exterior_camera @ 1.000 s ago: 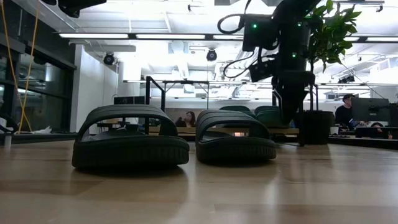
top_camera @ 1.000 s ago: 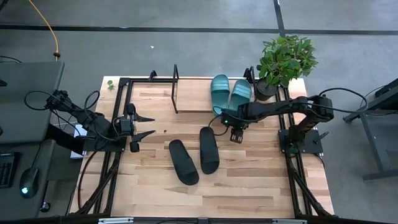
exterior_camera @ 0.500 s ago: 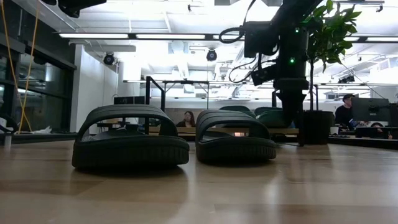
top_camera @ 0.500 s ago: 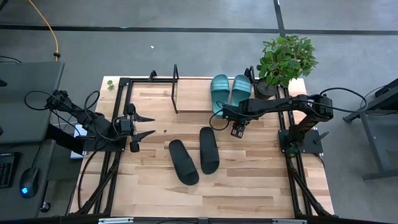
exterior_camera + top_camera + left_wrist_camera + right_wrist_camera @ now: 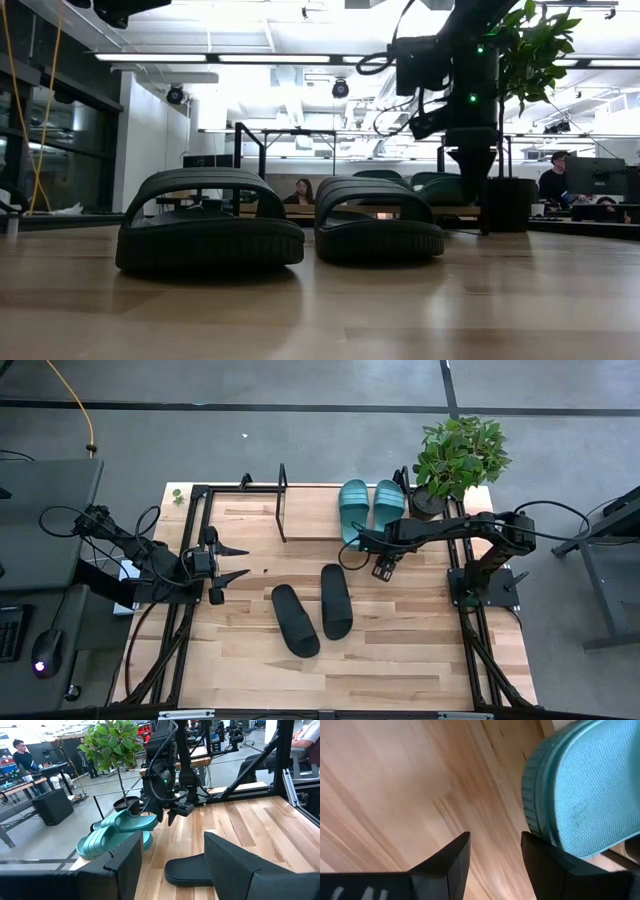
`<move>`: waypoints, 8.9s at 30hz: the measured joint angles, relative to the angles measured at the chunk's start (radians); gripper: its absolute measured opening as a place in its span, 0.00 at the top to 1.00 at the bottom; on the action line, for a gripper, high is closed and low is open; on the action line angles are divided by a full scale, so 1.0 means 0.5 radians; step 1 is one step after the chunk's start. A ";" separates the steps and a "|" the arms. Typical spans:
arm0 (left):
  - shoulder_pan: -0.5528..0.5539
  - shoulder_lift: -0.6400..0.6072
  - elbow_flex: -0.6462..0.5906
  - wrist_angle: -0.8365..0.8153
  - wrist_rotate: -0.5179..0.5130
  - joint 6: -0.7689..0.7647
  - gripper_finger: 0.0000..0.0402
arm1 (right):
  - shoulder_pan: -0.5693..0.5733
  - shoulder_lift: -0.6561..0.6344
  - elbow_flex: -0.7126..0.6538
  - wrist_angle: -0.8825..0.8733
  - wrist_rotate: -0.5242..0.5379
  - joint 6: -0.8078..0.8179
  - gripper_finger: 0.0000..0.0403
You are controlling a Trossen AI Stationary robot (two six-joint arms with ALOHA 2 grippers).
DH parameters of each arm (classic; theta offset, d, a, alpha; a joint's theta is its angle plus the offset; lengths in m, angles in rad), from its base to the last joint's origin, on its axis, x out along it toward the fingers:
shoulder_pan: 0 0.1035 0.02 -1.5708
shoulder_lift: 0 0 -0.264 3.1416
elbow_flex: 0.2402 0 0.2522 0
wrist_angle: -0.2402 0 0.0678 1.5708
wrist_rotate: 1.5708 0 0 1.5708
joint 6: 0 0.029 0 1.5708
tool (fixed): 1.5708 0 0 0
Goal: Pick and place slides into the shelf
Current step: Adjust the green slides on the shelf, then put the right black slide on the shelf
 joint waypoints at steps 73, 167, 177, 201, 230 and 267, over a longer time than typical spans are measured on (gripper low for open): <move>0.000 0.001 -0.001 0.000 -0.001 0.017 0.52 | -0.455 0.841 1.370 0.151 -0.374 -1.189 0.58; 0.000 0.001 -0.001 -0.047 -0.001 -0.021 0.52 | 0.107 0.848 2.065 -0.231 -0.143 -0.961 0.58; -0.001 0.000 -0.001 -0.047 -0.002 -0.024 0.52 | 0.374 0.848 2.065 -0.217 -0.106 -0.861 0.58; 0.000 0.005 -0.001 -0.106 0.128 -0.494 0.52 | 1.005 0.848 2.062 -0.123 0.600 -0.491 0.59; -0.001 0.332 -0.002 -0.117 0.166 -1.155 0.52 | 1.328 0.883 1.590 0.117 0.908 0.227 0.59; -0.001 0.389 -0.002 -0.155 0.338 -1.241 0.52 | 1.563 1.246 1.592 -0.247 1.161 0.642 0.59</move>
